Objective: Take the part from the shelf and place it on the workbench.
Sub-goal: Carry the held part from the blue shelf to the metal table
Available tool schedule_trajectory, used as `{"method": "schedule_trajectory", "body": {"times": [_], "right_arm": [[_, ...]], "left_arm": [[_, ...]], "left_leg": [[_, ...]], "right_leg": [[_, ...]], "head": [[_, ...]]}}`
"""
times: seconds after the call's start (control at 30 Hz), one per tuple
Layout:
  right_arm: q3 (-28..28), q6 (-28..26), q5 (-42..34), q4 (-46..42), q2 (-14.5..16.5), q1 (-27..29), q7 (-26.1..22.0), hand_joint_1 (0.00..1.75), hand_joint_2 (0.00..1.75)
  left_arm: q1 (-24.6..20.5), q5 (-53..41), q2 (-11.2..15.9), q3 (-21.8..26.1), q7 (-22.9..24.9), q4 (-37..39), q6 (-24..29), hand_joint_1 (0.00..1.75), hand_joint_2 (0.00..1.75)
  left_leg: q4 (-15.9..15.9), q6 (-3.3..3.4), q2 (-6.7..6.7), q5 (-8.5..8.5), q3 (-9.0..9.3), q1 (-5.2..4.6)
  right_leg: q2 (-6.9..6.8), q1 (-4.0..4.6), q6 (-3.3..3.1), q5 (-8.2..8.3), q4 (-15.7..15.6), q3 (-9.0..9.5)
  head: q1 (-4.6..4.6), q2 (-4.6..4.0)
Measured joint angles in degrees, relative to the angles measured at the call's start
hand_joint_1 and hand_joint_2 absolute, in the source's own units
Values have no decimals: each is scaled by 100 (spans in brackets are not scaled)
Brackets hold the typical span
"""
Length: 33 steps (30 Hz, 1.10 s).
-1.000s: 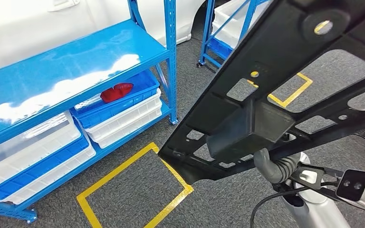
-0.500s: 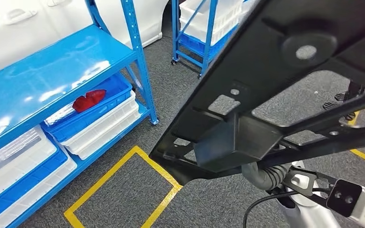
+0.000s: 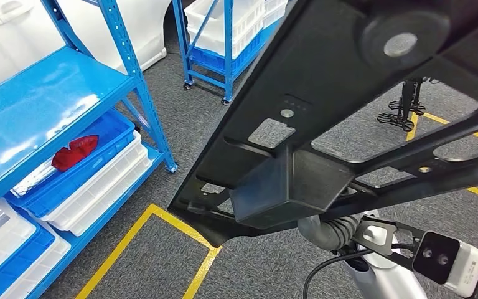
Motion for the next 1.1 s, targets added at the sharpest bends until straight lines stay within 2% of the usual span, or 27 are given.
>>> {"method": "schedule_trajectory", "body": {"times": [0.03,0.07,0.1,0.13,0.17,0.2,0.23,0.27,0.33,0.37,0.43,0.47,0.5,0.57,0.6,0.63,0.67,0.7,0.73,0.77,0.83,0.87,0.9,0.97,1.0,1.03,1.1], "right_arm": [[-4,-2,9,-1,17,-5,15,175,175],[-8,-3,27,-2,36,0,24,175,175],[-11,-3,51,-3,54,18,31,175,175],[-16,-2,75,-3,67,51,32,175,175],[-23,5,96,-4,74,92,29,175,175],[-37,20,109,-4,78,130,19,175,175],[-57,46,115,-4,81,157,7,175,175],[-80,78,113,-4,86,172,-10,175,175],[-132,150,102,5,104,174,-44,175,175],[-156,178,96,17,112,173,-61,175,175],[-196,213,92,47,120,179,-93,175,175],[-215,219,92,58,120,187,-111,175,175],[-236,222,93,67,120,190,-130,175,175],[-271,223,93,84,117,198,-155,175,175],[-286,222,95,95,115,206,-160,175,175],[-296,215,101,102,112,224,-161,175,175],[-307,204,107,108,104,248,-162,175,175],[-316,193,115,110,96,269,-164,175,175],[-323,183,123,106,85,285,-167,175,175],[-331,178,128,96,75,295,-171,175,175],[-343,174,135,61,52,301,-177,175,175],[-346,174,131,41,37,307,-181,175,175],[-348,175,119,26,16,316,-184,175,175],[-349,188,67,9,-38,330,-188,175,175],[-349,194,38,9,-66,325,-188,175,175],[-348,195,17,14,-87,306,-187,175,175],[-342,178,1,37,-108,262,-184,175,175]], "left_arm": [[1,-11,15,19,-2,-4,3,0,175],[8,-24,34,33,1,-9,8,0,175],[19,-39,59,43,8,-12,18,0,175],[32,-51,85,49,13,-12,31,0,175],[40,-56,111,57,14,-13,48,0,175],[44,-58,136,69,9,-17,68,0,175],[44,-59,151,83,-2,-21,86,0,175],[42,-59,163,99,-14,-27,98,0,175],[41,-61,173,136,-46,-36,104,0,175],[40,-62,174,156,-67,-38,103,0,175],[33,-64,173,182,-113,-40,101,0,175],[24,-69,172,187,-135,-42,96,0,175],[19,-80,170,189,-158,-43,89,0,175],[23,-106,166,191,-199,-46,53,0,175],[34,-114,164,191,-214,-46,26,0,175],[46,-118,164,191,-231,-46,-10,0,175],[58,-120,162,191,-250,-46,-51,0,175],[63,-125,159,191,-272,-46,-89,0,175],[65,-133,156,191,-293,-46,-123,0,175],[62,-141,154,192,-307,-46,-152,0,175],[54,-155,151,196,-313,-46,-202,0,175],[51,-156,147,199,-311,-46,-221,0,175],[45,-154,142,203,-307,-46,-234,0,175],[23,-147,116,212,-293,-46,-236,0,175],[10,-149,98,217,-286,-46,-231,0,175],[1,-156,79,221,-280,-46,-225,0,175],[2,-185,42,224,-270,-46,-215,0,175]], "left_leg": [[-24,33,68,13,10,7],[-30,53,131,14,14,-2],[-30,66,196,10,13,-10],[-29,73,266,4,13,-16],[-27,72,334,-3,14,-19],[-25,65,399,-12,18,-20],[-22,55,459,-24,28,-20],[-19,39,514,-38,42,-23],[-11,-13,614,-73,71,-47],[-10,-45,663,-87,82,-55],[-25,-111,773,-99,108,-58],[-15,-144,774,-120,118,-46],[58,-168,701,-185,98,-37],[571,-196,424,-493,-124,-15],[969,-201,308,-686,-313,-14],[1353,-208,250,-831,-504,-11],[1593,-212,228,-875,-635,-11],[1615,-211,216,-799,-669,-10],[1410,-204,198,-621,-595,-9],[1026,-194,131,-382,-434,-2],[311,-167,-126,-93,-123,13],[126,-151,-218,-52,-43,13],[73,-129,-245,-71,-21,3],[28,-62,-115,-40,1,-6],[-4,-20,-45,-19,17,-3],[-35,19,27,1,30,1],[-62,68,166,12,33,-17]], "right_leg": [[-149,2,27,-125,211,-98],[-315,-5,53,-298,539,-254],[-411,-21,80,-477,931,-447],[-450,-39,100,-597,1271,-617],[-472,-54,113,-625,1459,-714],[-493,-64,118,-545,1420,-697],[-537,-68,114,-381,1157,-561],[-638,-62,97,-192,746,-341],[-861,-4,24,15,62,13],[-914,26,-19,34,-94,83],[-817,58,-96,34,-141,69],[-752,50,-129,52,-169,78],[-692,39,-164,74,-203,94],[-574,13,-221,108,-255,129],[-511,17,-237,110,-257,131],[-439,23,-246,109,-252,130],[-363,29,-248,108,-244,130],[-282,33,-247,106,-233,131],[-201,34,-242,102,-218,133],[-123,32,-232,95,-199,134],[21,32,-189,79,-149,108],[85,25,-157,79,-132,86],[146,14,-121,87,-126,63],[235,-10,-49,105,-128,37],[159,-5,-23,67,-72,6],[21,2,-2,-32,83,-73],[-330,1,30,-388,755,-401]], "head": [[12,0],[26,0],[34,0],[35,0],[35,0],[36,0],[36,0],[36,-1],[32,-1],[31,-1],[27,0],[26,0],[21,0],[1,-1],[-6,-2],[-13,-2],[-15,-2],[-14,-2],[-15,-1],[-15,-1],[-14,-1],[-13,-1],[-12,-1],[-12,-1],[-3,-1],[10,-1],[33,-1]]}}
